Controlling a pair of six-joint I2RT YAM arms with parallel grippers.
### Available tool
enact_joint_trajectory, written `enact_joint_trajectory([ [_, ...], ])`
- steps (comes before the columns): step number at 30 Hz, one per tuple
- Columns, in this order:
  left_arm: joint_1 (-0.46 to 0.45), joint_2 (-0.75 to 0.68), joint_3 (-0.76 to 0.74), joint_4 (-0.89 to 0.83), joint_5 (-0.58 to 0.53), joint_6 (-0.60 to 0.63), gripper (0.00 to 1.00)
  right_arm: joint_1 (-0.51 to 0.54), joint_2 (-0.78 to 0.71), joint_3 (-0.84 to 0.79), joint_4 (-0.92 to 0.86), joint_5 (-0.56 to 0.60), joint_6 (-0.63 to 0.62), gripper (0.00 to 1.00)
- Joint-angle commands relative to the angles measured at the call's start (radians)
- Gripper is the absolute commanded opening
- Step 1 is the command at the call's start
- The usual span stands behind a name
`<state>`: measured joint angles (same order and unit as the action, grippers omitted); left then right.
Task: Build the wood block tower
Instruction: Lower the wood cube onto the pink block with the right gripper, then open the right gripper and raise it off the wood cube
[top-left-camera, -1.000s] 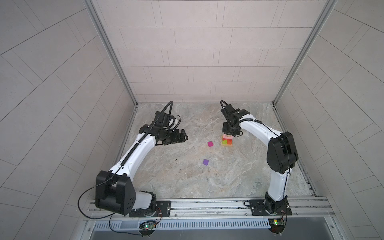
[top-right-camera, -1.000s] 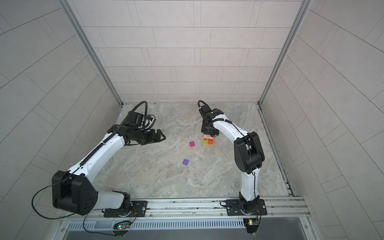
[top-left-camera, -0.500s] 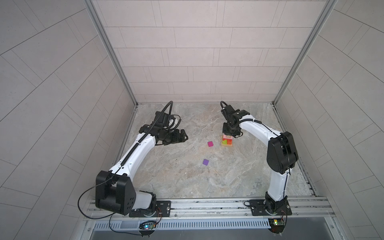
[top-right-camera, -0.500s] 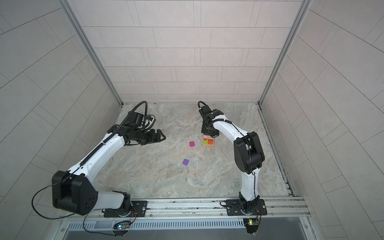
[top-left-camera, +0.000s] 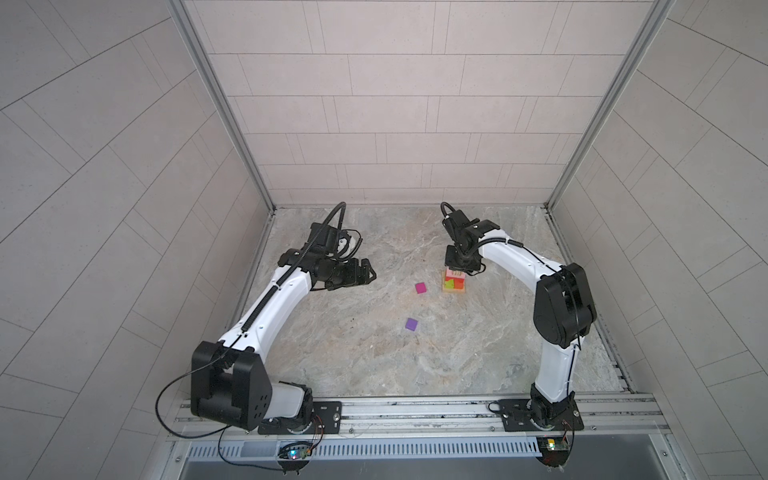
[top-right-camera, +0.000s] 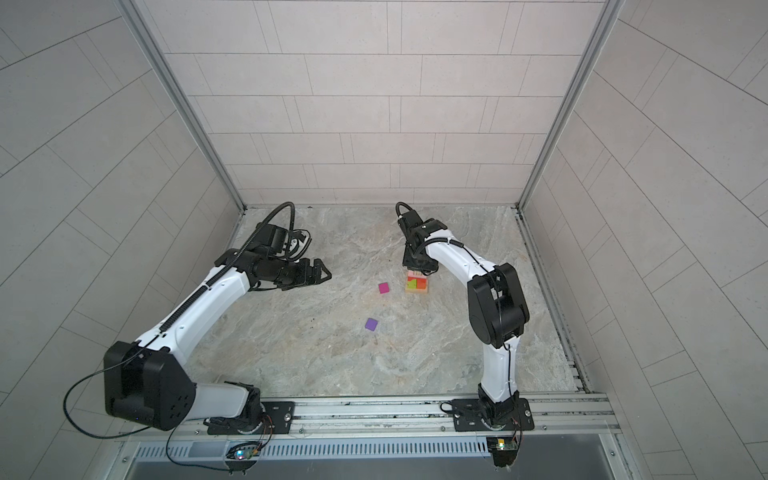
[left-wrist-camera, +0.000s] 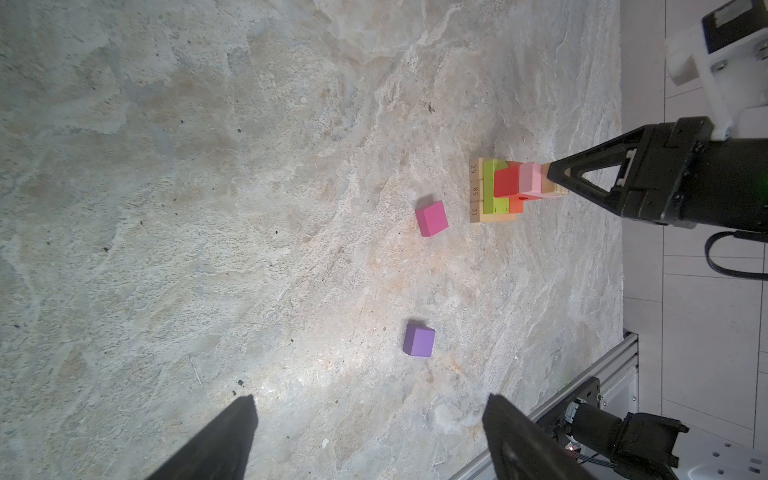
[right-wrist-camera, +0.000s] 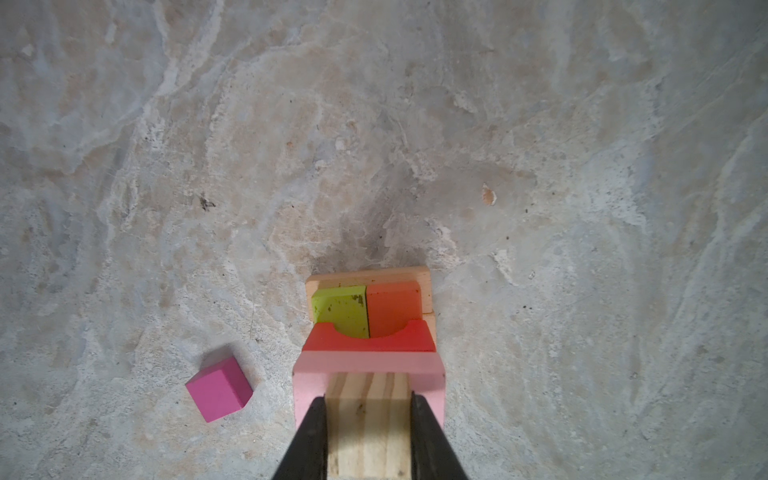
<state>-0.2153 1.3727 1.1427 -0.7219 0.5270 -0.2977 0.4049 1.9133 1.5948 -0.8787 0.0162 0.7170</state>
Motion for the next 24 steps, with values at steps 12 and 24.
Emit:
enact_joint_trajectory([
  [12, 0.005, -0.018, -0.011, -0.01, -0.004, 0.009, 0.92, -0.003, -0.016, -0.008, -0.011, 0.021, -0.005, 0.46],
  [24, 0.005, -0.016, -0.011, -0.008, 0.005, 0.009, 0.92, -0.002, -0.115, -0.027, 0.004, 0.013, -0.057, 0.57],
])
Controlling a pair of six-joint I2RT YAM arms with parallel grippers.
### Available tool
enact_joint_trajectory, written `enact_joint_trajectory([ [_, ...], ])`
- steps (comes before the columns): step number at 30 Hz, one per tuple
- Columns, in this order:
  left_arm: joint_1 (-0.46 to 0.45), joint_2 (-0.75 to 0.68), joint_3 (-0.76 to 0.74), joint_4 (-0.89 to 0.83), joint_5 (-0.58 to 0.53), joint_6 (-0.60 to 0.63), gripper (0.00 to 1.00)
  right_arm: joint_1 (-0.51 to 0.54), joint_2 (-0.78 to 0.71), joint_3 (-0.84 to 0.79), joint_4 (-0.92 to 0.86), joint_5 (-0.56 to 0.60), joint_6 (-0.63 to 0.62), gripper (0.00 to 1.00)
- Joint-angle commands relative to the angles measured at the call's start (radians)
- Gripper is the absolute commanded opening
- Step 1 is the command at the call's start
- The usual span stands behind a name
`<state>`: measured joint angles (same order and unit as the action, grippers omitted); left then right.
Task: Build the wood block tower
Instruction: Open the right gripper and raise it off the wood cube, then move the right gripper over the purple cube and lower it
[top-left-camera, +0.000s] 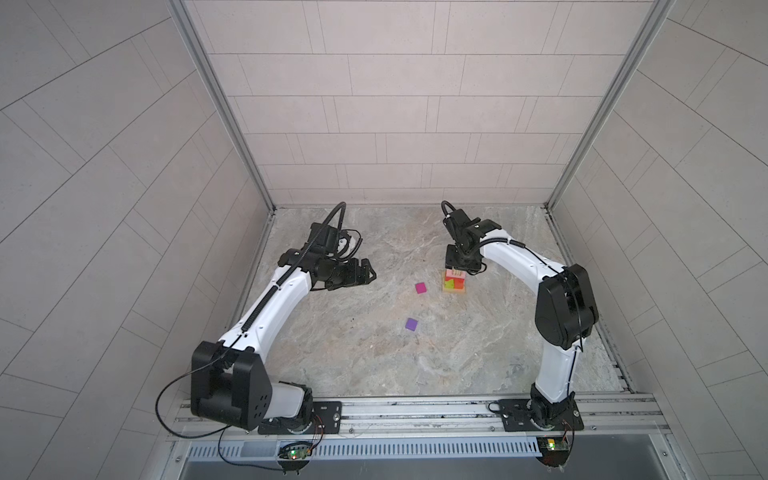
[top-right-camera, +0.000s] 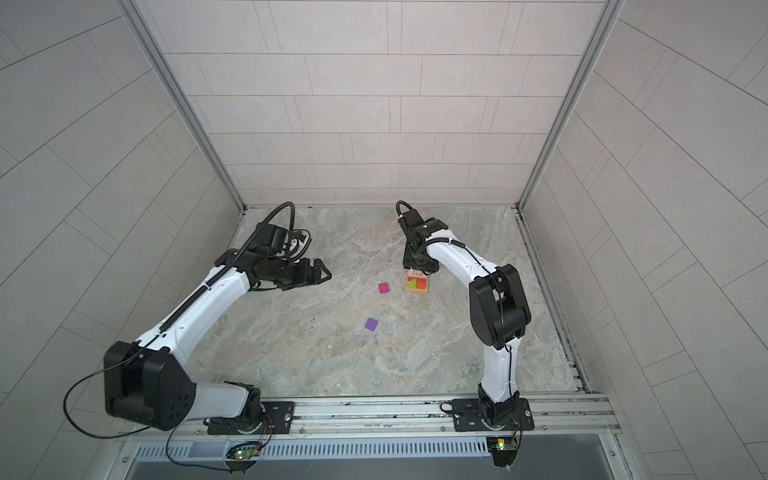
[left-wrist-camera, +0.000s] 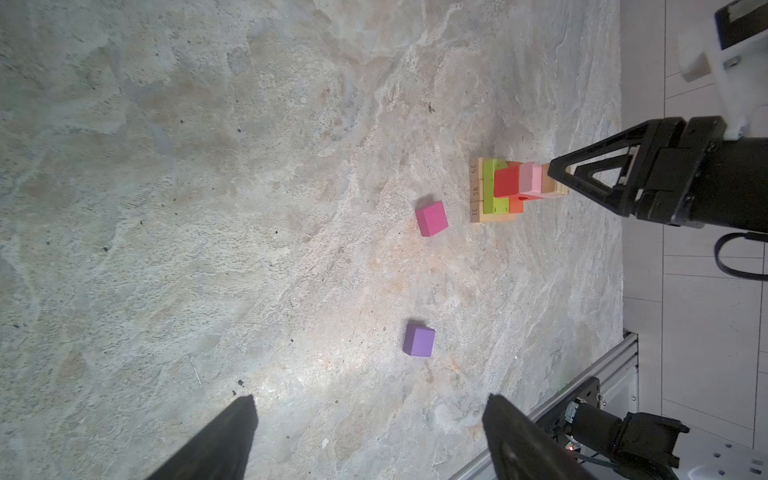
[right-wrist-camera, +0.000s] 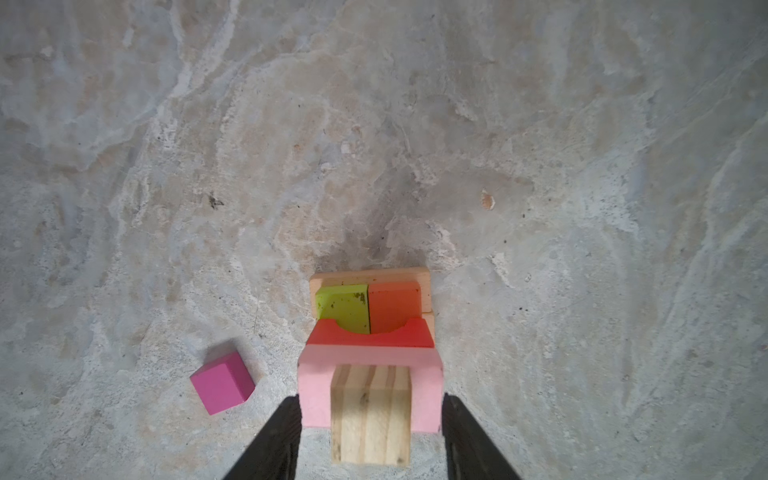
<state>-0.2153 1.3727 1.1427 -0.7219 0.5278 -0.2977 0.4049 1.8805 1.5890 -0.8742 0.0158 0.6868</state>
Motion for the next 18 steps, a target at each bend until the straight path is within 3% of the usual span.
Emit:
enact_joint_trajectory([
  [1, 0.005, -0.015, -0.011, -0.007, 0.006, 0.007, 0.92, 0.0, -0.097, -0.031, 0.005, 0.009, -0.035, 0.58],
  [9, 0.005, -0.014, -0.013, -0.001, 0.018, 0.003, 0.92, 0.014, -0.243, -0.13, 0.071, -0.053, -0.125, 0.79],
  [18, 0.005, -0.014, -0.013, -0.001, 0.018, 0.003, 0.92, 0.081, -0.313, -0.185, 0.063, -0.08, -0.2, 0.88],
])
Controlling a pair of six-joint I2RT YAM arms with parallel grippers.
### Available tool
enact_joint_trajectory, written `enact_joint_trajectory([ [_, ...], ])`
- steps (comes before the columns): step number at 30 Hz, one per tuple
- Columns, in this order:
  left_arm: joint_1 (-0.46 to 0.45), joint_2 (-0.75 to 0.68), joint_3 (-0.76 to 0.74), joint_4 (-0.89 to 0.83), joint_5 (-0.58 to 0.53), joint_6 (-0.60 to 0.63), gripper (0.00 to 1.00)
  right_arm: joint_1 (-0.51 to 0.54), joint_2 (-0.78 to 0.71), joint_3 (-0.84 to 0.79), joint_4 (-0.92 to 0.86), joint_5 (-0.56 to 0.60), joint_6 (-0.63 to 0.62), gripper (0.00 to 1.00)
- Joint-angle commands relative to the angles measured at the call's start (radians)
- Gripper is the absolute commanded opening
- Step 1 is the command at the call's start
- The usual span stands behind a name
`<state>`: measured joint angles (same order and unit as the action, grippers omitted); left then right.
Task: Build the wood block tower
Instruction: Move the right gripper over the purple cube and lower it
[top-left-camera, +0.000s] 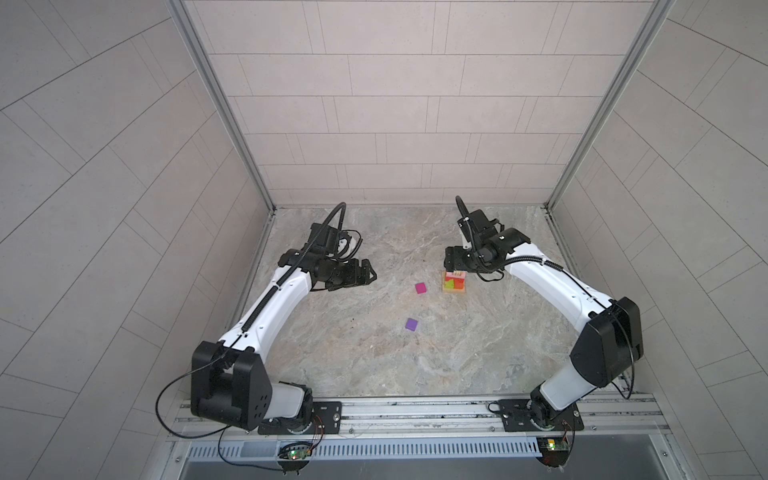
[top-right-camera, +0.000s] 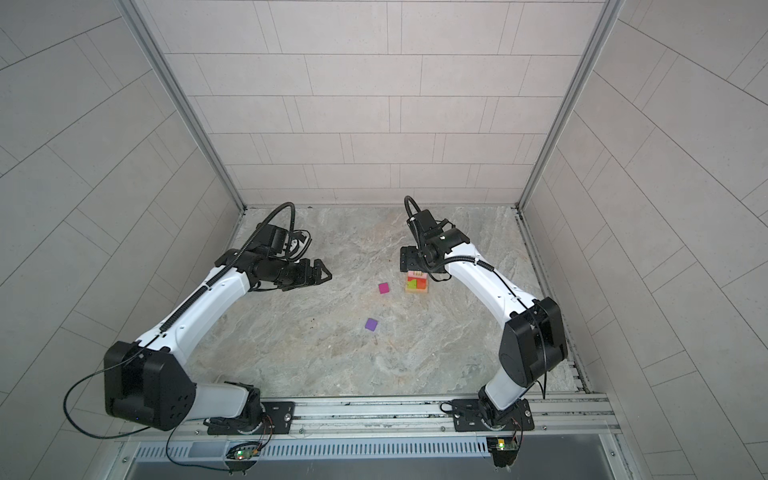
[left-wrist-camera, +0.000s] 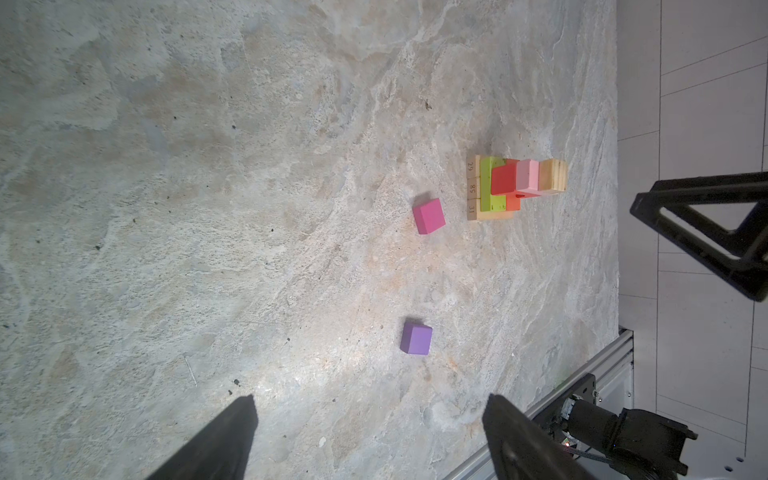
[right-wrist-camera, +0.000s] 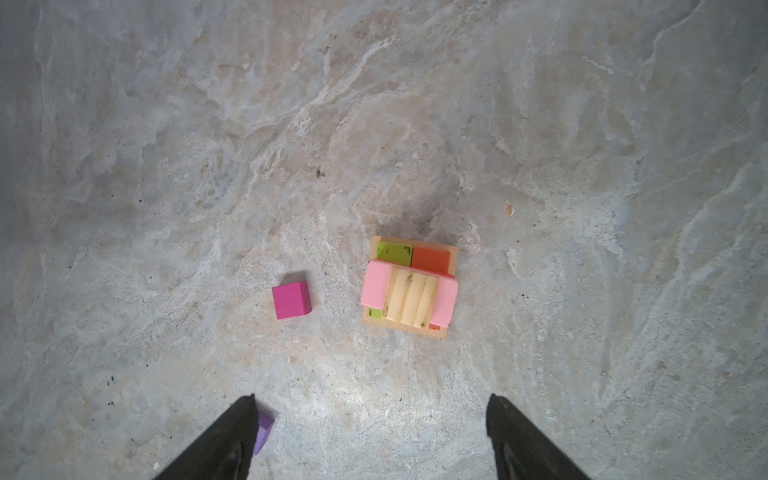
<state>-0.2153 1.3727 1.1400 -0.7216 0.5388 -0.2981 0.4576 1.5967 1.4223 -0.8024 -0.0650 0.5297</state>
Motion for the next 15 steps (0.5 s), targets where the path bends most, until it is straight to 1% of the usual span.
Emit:
enact_joint_trajectory([
  [1, 0.005, -0.014, -0.01, -0.001, 0.007, 0.003, 0.92, 0.043, -0.034, -0.027, -0.006, 0.001, -0.055, 0.89],
  [6, 0.005, -0.015, -0.01, -0.002, 0.006, 0.004, 0.92, 0.133, -0.034, -0.06, -0.008, 0.028, -0.126, 0.89],
  [9, 0.005, -0.018, -0.01, -0.002, 0.007, 0.005, 0.92, 0.189, -0.016, -0.075, -0.013, 0.063, -0.164, 0.89],
  [13, 0.005, -0.016, -0.01, -0.002, 0.009, 0.004, 0.92, 0.259, 0.028, -0.079, -0.018, 0.089, -0.209, 0.86],
  [15, 0.005, -0.018, -0.008, -0.004, 0.007, 0.004, 0.92, 0.3, 0.057, -0.063, -0.033, 0.085, -0.233, 0.86],
])
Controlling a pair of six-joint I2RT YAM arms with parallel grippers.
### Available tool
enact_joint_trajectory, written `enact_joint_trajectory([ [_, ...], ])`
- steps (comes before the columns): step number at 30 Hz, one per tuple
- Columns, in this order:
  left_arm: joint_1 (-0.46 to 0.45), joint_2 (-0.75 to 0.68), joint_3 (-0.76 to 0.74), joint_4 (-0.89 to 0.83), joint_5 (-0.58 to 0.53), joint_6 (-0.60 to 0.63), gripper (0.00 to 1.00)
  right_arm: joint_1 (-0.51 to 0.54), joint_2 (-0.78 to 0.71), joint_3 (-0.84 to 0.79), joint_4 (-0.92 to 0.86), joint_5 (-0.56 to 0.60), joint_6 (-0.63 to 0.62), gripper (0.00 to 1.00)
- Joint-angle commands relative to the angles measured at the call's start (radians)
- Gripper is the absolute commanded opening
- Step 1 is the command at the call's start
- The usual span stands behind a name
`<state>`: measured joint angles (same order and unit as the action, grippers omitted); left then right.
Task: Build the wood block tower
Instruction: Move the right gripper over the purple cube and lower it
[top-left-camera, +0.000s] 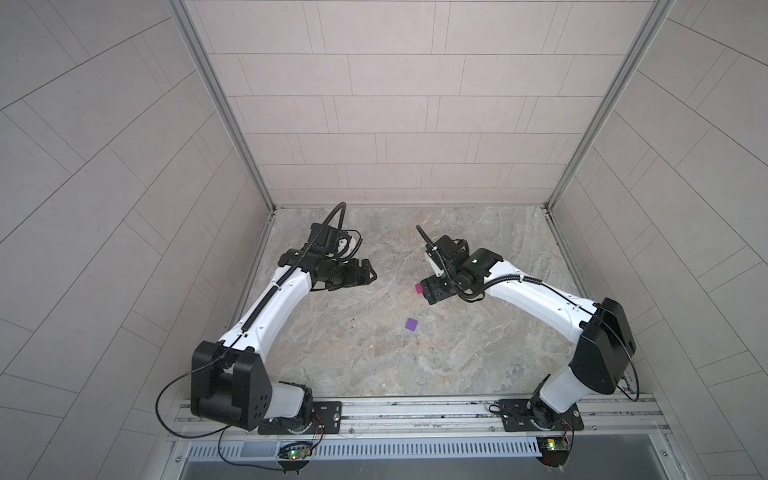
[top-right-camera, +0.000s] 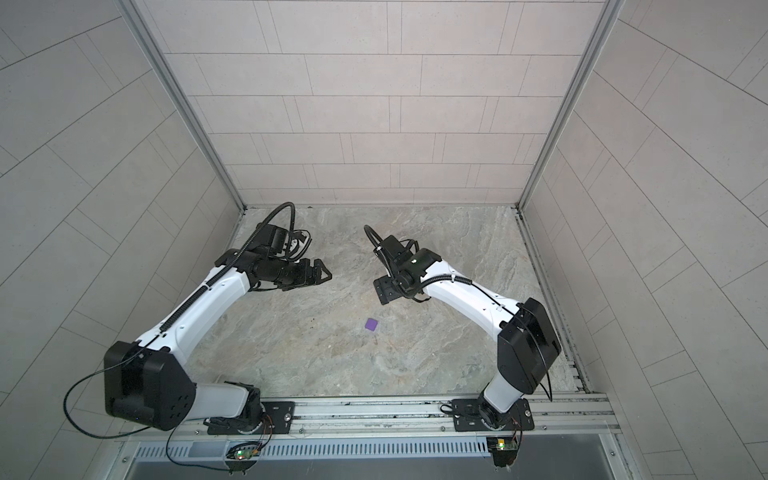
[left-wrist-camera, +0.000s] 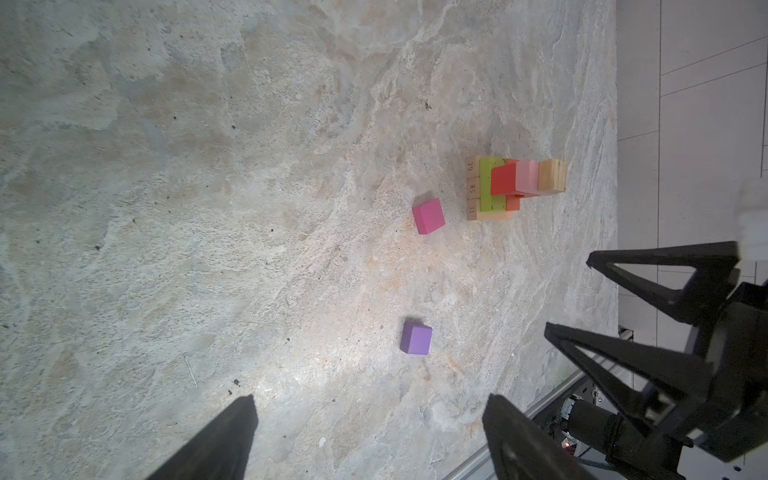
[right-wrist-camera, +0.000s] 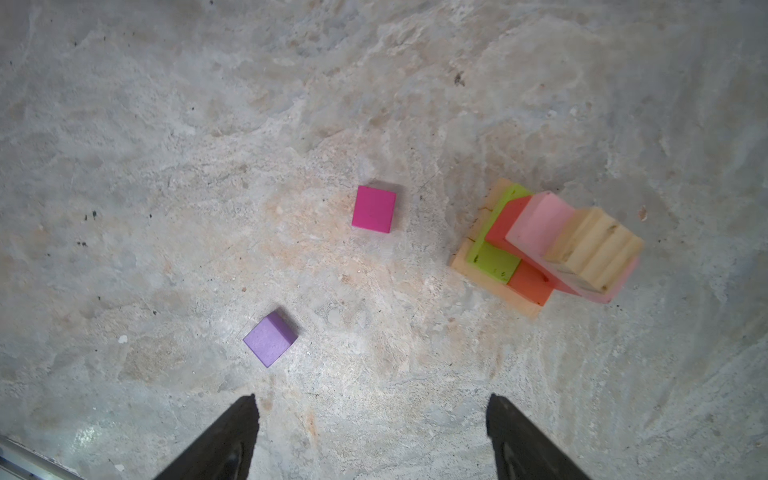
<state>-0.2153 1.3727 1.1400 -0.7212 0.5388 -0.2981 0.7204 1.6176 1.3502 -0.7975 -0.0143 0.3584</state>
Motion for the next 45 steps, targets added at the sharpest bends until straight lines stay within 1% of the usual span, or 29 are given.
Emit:
enact_joint_trajectory([
  [1, 0.005, -0.019, -0.008, -0.005, 0.003, 0.006, 0.92, 0.064, 0.054, 0.017, -0.044, 0.049, -0.069, 0.86],
  [4, 0.004, -0.019, -0.009, -0.006, 0.0, 0.006, 0.92, 0.103, 0.09, 0.02, -0.04, 0.044, -0.087, 0.85],
  [7, 0.004, -0.02, -0.008, -0.006, 0.001, 0.006, 0.92, 0.114, 0.121, 0.008, -0.016, 0.032, -0.1, 0.83],
  [10, 0.005, -0.019, -0.008, -0.007, 0.0, 0.007, 0.92, 0.116, 0.148, -0.002, 0.01, 0.014, -0.116, 0.76],
  [11, 0.005, -0.018, -0.008, -0.005, 0.001, 0.006, 0.92, 0.116, 0.157, -0.005, 0.018, 0.006, -0.124, 0.76],
  [16, 0.005, -0.02, -0.008, -0.008, 0.002, 0.006, 0.92, 0.129, 0.205, 0.0, 0.039, -0.003, -0.157, 0.75],
  [26, 0.005, -0.023, -0.008, -0.007, 0.001, 0.008, 0.92, 0.17, 0.291, 0.022, 0.053, -0.022, -0.168, 0.7],
  [36, 0.005, -0.021, -0.008, -0.007, 0.0, 0.008, 0.92, 0.182, 0.355, 0.053, 0.052, -0.043, -0.178, 0.66],
  [40, 0.004, -0.019, -0.008, -0.007, 0.0, 0.008, 0.92, 0.184, 0.368, 0.064, 0.054, -0.041, -0.177, 0.63],
  [45, 0.005, -0.019, -0.008, -0.007, 0.0, 0.008, 0.92, 0.183, 0.38, 0.076, 0.044, -0.039, -0.18, 0.56],
])
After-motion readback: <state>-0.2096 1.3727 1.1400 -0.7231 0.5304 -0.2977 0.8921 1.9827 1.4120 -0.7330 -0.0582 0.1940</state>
